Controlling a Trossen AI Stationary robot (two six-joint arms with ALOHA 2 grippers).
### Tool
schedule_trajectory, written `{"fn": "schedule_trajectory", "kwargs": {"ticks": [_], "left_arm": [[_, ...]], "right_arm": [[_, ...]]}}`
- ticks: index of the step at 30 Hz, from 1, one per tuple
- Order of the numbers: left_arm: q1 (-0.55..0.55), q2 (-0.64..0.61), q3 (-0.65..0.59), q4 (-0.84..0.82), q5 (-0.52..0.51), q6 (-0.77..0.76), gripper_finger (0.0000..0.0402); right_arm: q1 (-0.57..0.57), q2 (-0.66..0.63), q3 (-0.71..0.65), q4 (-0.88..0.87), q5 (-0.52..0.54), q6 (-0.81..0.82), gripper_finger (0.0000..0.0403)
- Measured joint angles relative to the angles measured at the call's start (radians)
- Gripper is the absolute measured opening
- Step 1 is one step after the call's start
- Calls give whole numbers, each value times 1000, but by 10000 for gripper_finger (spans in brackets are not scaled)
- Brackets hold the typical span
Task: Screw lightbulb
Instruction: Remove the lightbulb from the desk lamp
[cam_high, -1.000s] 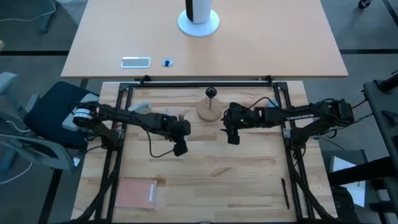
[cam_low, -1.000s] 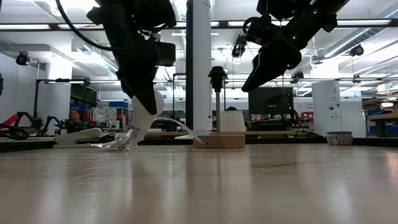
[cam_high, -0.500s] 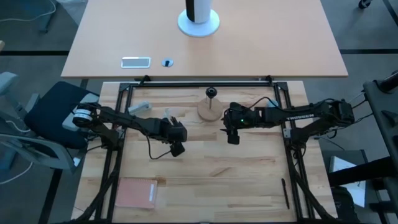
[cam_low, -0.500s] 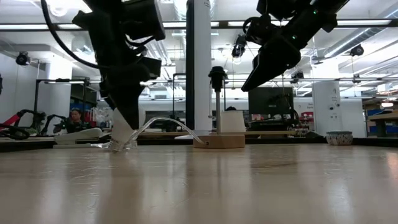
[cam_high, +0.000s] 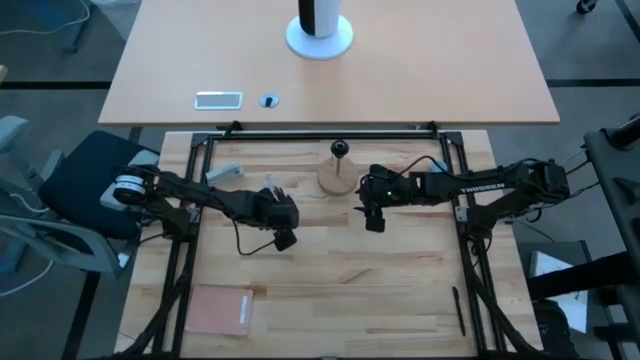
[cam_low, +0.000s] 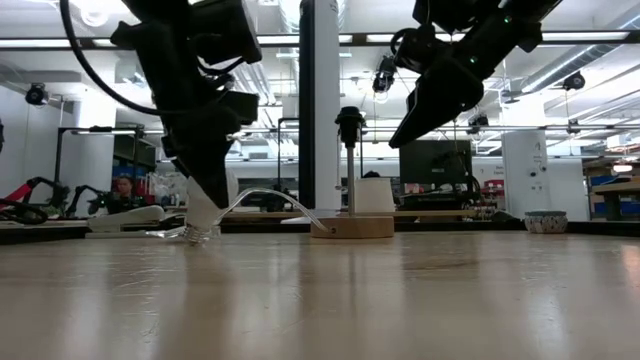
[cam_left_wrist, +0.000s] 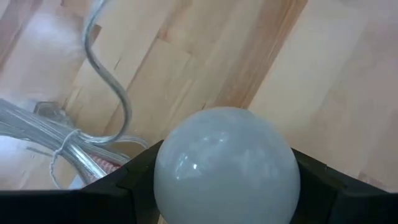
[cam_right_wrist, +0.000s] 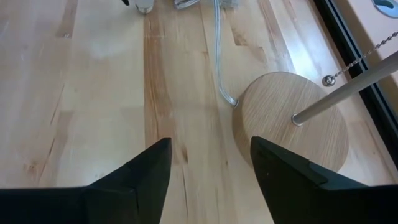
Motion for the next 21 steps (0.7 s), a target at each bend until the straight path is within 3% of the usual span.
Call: {"fn": "schedule_trajectory", "kwargs": {"ticks": [5, 11, 21], "left_arm": [[-1, -55, -79, 108, -57, 3, 240], [-1, -184, -258, 359, -49, -10, 240], [-2, -283, -422, 567, -56, -45, 240]], "right_arm": [[0, 0, -1, -2, 0, 0, 212], [0, 0, -1, 0, 0, 0, 219], [0, 0, -1, 28, 0, 0, 213]]}}
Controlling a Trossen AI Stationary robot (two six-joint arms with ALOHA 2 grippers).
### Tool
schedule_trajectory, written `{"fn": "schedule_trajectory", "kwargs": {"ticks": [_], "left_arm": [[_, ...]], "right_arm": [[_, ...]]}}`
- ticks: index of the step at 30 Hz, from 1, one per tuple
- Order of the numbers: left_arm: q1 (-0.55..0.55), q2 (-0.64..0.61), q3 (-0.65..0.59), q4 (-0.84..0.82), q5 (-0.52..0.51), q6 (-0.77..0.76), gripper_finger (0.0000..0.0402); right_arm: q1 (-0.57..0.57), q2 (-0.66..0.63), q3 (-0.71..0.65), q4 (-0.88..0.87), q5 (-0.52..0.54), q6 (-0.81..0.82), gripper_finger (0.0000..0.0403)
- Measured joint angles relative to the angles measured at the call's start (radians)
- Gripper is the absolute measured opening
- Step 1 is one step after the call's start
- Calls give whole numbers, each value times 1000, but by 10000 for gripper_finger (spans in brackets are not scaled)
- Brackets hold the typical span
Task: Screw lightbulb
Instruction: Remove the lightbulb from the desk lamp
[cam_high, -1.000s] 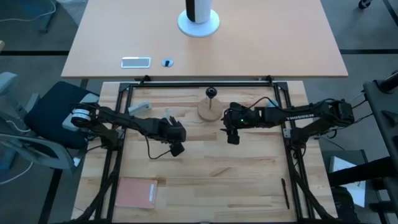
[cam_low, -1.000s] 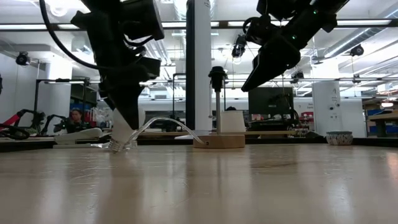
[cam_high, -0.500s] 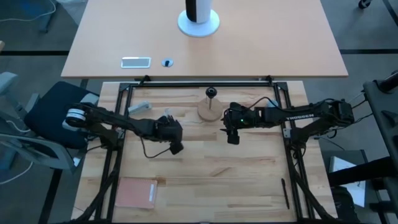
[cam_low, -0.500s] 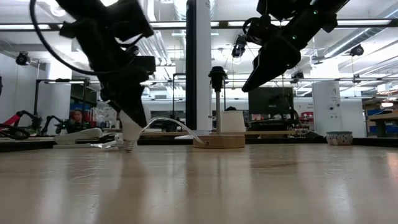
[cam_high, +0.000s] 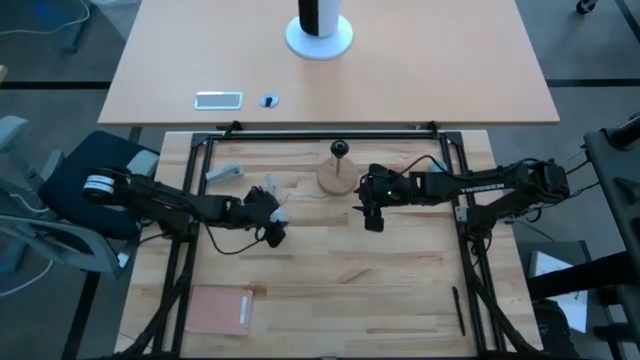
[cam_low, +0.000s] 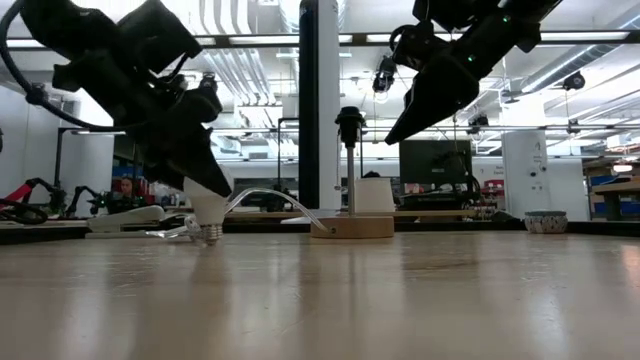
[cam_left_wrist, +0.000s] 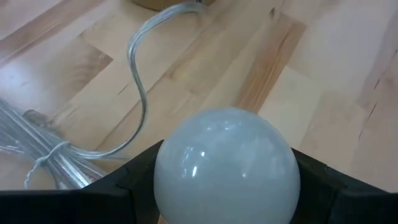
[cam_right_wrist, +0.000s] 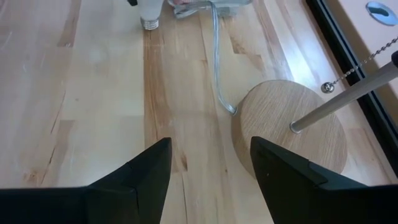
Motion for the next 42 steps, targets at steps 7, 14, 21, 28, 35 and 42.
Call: {"fn": "schedule_trajectory", "kwargs": {"ticks": [7, 14, 21, 28, 35, 42], "left_arm": [[-1, 34, 12, 28, 0, 3, 240], [-1, 64, 72, -41, 15, 19, 240], [-1, 97, 111, -74, 11, 23, 248], [-1, 106, 109, -68, 6, 19, 257], [-1, 103, 111, -71, 7, 10, 258], [-1, 103, 110, -71, 7, -4, 259]], "right_arm": [[0, 0, 0, 2, 0, 0, 213], [0, 0, 0, 5, -1, 0, 213], [0, 0, 0, 4, -1, 0, 213], [0, 0, 0, 0, -2, 0, 213], [0, 0, 0, 1, -2, 0, 213], [0, 0, 0, 1, -3, 0, 213]]}}
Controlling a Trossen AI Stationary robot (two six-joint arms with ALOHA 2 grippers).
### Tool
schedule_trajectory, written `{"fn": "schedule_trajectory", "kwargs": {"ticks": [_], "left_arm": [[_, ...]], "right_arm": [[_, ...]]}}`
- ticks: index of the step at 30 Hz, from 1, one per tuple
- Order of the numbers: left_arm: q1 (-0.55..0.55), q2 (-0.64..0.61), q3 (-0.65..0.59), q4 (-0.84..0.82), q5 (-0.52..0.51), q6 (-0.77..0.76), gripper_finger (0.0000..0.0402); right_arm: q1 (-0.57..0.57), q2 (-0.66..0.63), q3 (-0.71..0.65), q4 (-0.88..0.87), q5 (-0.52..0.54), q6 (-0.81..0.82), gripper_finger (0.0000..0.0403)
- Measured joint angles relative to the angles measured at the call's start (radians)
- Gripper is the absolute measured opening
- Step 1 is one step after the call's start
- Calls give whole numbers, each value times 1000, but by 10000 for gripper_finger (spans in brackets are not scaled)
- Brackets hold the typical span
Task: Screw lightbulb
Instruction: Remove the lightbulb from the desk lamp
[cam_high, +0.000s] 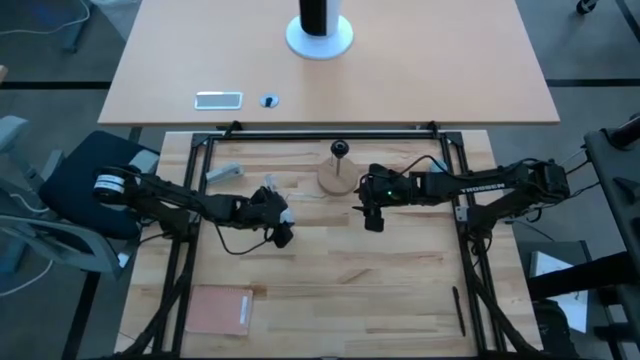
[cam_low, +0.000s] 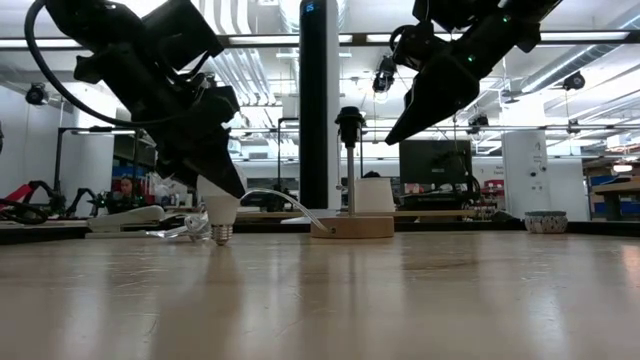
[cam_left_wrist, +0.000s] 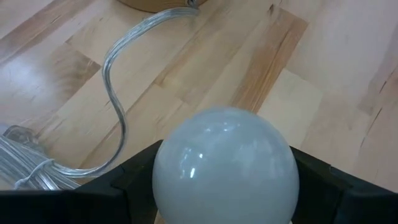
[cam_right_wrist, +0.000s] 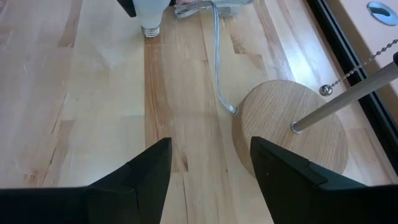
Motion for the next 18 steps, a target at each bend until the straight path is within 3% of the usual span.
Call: {"fn": "schedule_trajectory", "kwargs": {"ticks": [18], "left_arm": [[0, 0, -2, 2, -17, -21, 273]], "right_arm": [[0, 0, 0, 0, -2, 0, 213]]}}
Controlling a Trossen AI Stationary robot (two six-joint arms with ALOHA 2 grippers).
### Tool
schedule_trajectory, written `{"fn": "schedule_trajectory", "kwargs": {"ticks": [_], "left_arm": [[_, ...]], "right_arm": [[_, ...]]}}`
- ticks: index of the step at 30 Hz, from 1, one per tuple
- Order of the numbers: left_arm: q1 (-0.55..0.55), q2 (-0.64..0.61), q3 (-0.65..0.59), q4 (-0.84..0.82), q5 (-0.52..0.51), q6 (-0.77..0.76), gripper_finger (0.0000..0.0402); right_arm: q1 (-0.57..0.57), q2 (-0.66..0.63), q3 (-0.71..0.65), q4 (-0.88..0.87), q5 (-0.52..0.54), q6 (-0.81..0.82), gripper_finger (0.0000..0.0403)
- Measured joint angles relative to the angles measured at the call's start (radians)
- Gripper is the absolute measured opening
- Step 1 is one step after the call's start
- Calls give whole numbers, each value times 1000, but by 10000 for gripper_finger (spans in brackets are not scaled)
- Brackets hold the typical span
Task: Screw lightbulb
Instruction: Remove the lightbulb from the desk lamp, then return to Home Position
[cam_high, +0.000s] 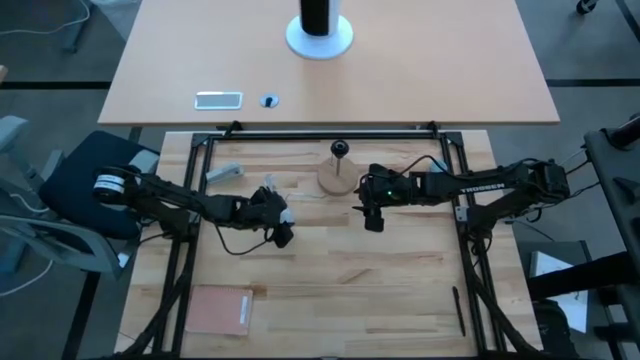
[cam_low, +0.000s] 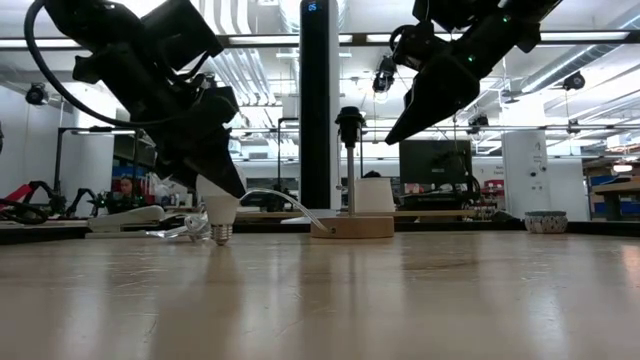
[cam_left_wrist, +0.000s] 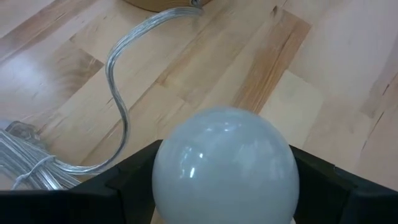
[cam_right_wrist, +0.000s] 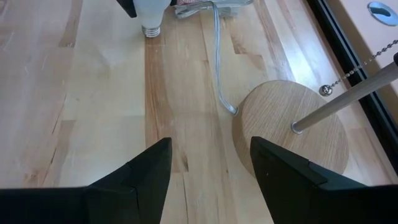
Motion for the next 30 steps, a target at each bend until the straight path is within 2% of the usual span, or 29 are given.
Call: {"fn": "schedule_trajectory", "kwargs": {"ticks": [7, 24, 30], "left_arm": [[0, 2, -3, -2, -1, -3, 299], [0, -11, 4, 5, -4, 27, 302], [0, -9, 57, -111, 140, -20, 302]], "right_arm": [[0, 0, 0, 0, -4, 0, 213], [0, 0, 0, 0, -4, 0, 213], [0, 0, 0, 0, -4, 1, 213]]}}
